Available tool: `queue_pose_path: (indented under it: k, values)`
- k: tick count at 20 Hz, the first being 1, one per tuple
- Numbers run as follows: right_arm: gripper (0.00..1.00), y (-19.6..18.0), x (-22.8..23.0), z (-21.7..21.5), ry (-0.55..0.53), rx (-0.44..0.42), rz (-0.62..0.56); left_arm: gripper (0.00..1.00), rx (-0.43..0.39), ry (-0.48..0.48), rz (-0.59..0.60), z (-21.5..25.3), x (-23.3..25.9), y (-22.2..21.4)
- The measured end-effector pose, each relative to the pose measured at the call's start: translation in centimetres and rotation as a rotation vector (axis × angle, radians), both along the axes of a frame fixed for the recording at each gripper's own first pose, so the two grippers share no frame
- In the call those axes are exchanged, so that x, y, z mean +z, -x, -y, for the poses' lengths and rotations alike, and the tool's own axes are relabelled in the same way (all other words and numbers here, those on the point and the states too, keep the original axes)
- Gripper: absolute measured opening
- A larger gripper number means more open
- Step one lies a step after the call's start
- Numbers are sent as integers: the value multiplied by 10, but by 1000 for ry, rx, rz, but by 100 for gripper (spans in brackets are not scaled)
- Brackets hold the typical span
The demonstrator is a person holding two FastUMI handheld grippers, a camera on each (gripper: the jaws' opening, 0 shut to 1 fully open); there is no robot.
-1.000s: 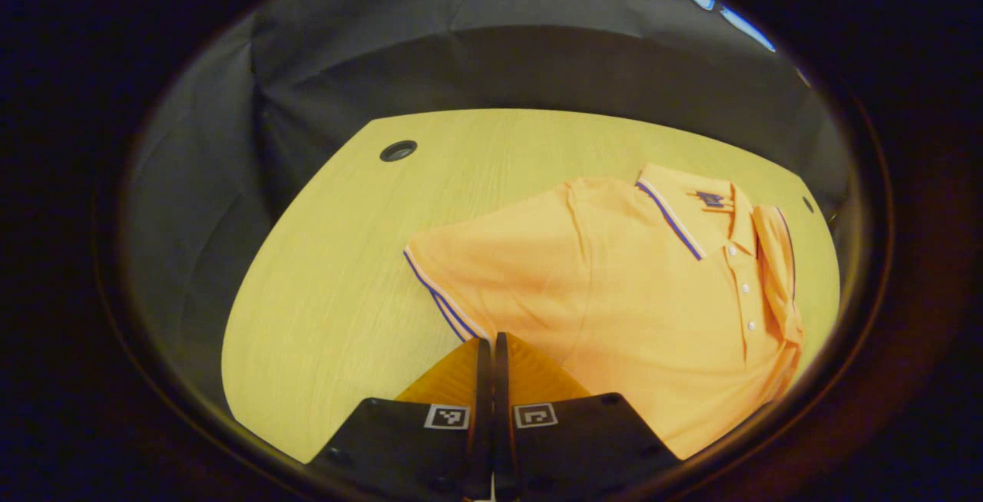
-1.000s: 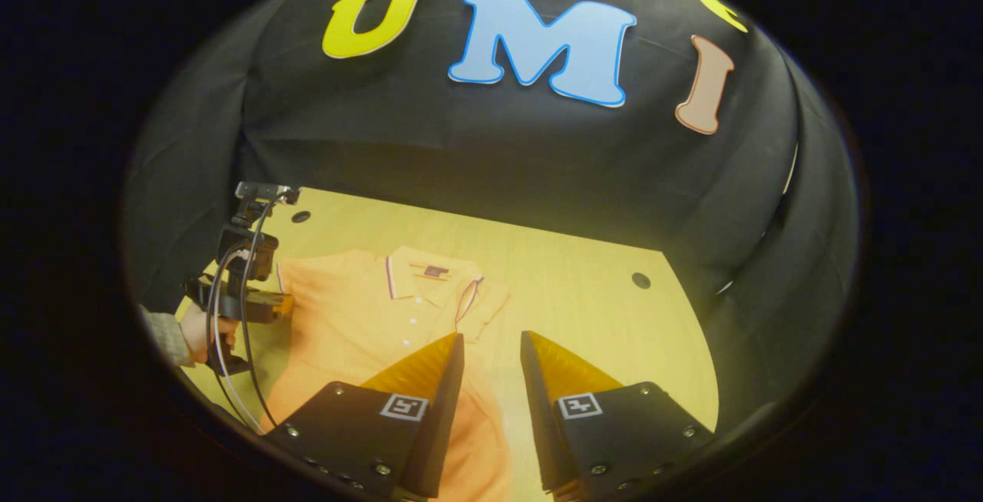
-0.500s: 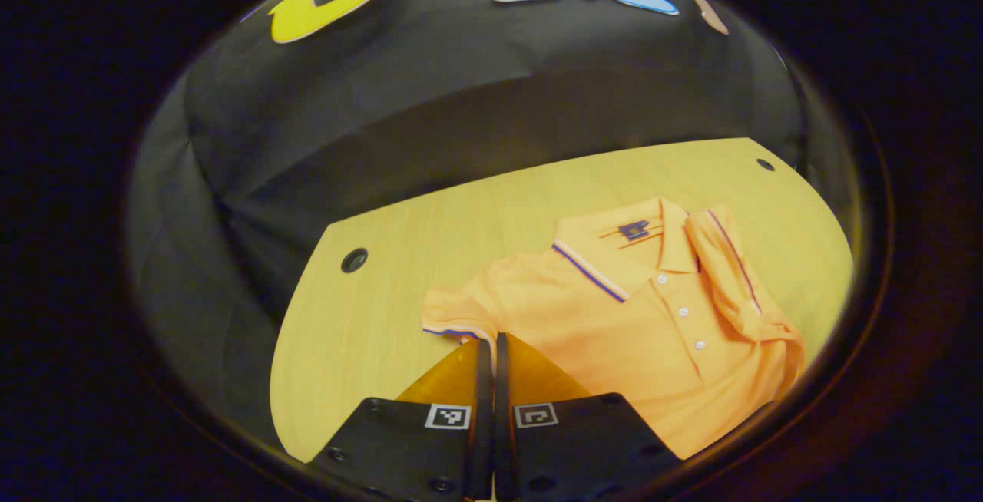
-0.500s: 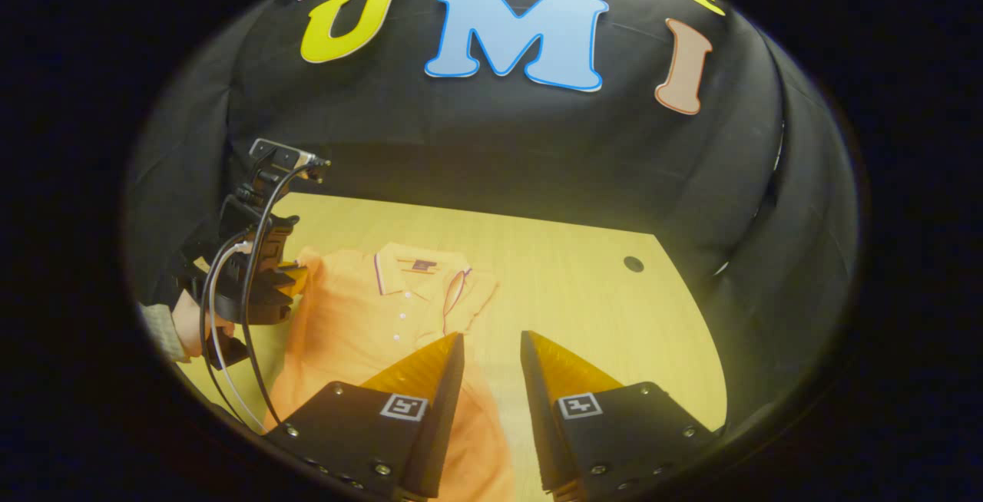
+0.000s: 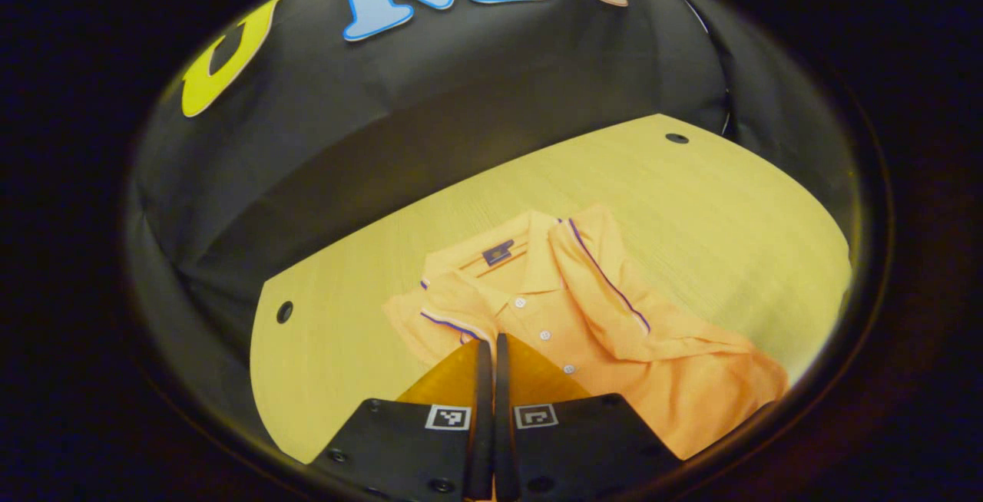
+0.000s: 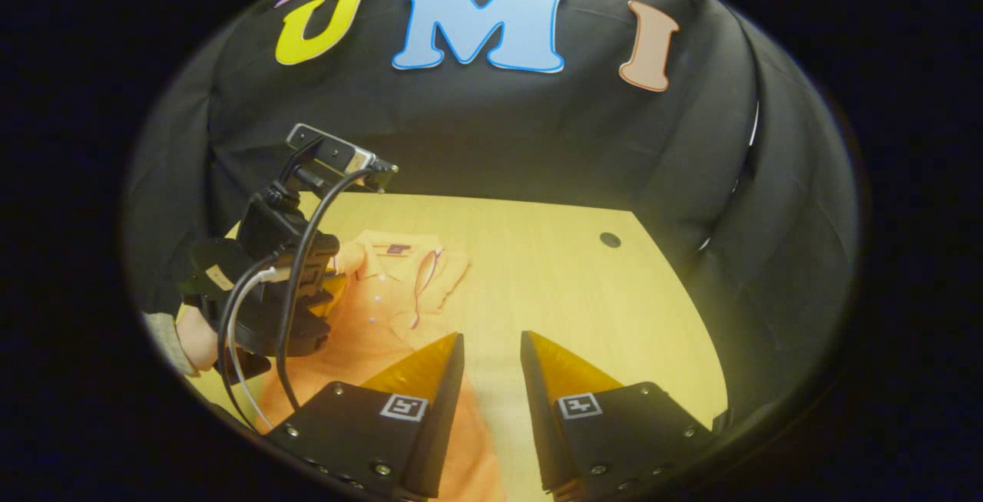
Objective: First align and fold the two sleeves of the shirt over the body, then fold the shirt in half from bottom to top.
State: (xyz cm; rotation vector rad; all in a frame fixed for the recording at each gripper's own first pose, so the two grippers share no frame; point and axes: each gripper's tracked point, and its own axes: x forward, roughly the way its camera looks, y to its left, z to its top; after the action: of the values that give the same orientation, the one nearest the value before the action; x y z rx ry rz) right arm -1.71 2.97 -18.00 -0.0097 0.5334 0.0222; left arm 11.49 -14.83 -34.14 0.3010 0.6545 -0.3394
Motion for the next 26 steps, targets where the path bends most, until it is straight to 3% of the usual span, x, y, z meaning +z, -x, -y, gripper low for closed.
queue_pose_path:
  k: [2,5,7,10,14,15,24,25,26]
  values:
    - [47,5,-4,5,-9,-8,-8,27,-22,45,-55,14,-6,11]
    - [47,12,-14,4,-44,-5,-36,86,-9,110,-83,18,-1,28]
    - [47,18,-27,0,-75,5,-86,85,27,134,-119,11,2,45]
    - [47,28,-52,-10,-119,31,-172,76,101,185,-196,-4,-2,74]
    - [47,59,-100,-28,-168,87,-384,83,219,188,-350,-41,-27,131]
    - [47,68,-111,-31,-167,100,-439,79,243,177,-381,-52,-34,147]
    - [49,139,-172,-42,-127,165,-719,78,300,112,-602,-95,-74,275]
    - [50,143,-176,-44,-124,170,-743,79,307,115,-622,-94,-78,286]
    - [58,148,-182,-43,-114,169,-763,80,315,119,-643,-94,-81,296]
